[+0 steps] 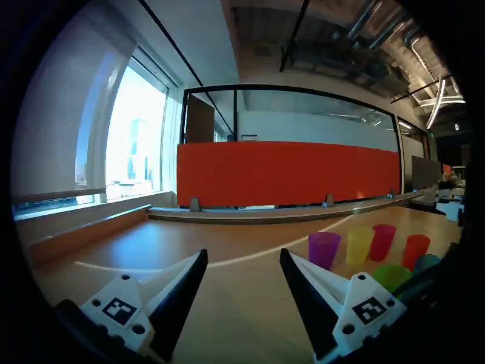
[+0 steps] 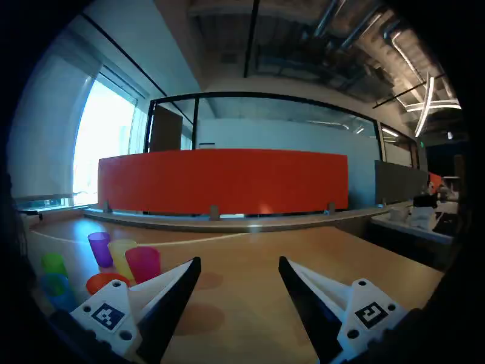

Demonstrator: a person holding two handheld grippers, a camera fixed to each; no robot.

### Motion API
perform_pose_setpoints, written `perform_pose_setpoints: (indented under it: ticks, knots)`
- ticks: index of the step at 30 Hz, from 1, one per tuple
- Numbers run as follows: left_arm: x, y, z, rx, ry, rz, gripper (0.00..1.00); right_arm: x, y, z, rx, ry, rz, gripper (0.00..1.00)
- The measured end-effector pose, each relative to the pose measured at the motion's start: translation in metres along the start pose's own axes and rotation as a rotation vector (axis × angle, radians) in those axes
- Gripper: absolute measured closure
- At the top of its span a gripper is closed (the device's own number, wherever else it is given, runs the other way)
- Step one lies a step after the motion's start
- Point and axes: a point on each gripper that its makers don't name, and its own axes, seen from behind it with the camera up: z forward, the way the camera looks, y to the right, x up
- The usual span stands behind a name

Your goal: Pour water

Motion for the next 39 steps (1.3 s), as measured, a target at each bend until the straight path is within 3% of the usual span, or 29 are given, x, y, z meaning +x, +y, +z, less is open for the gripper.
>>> perform_pose_setpoints:
  ticks: [39]
  knots:
    - [0.0023, 0.0004, 0.0029, -0.001, -0.001, 0.000, 0.12, -0.0001, -0.0005, 0.0002, 0.000, 0.000, 0.000, 0.01]
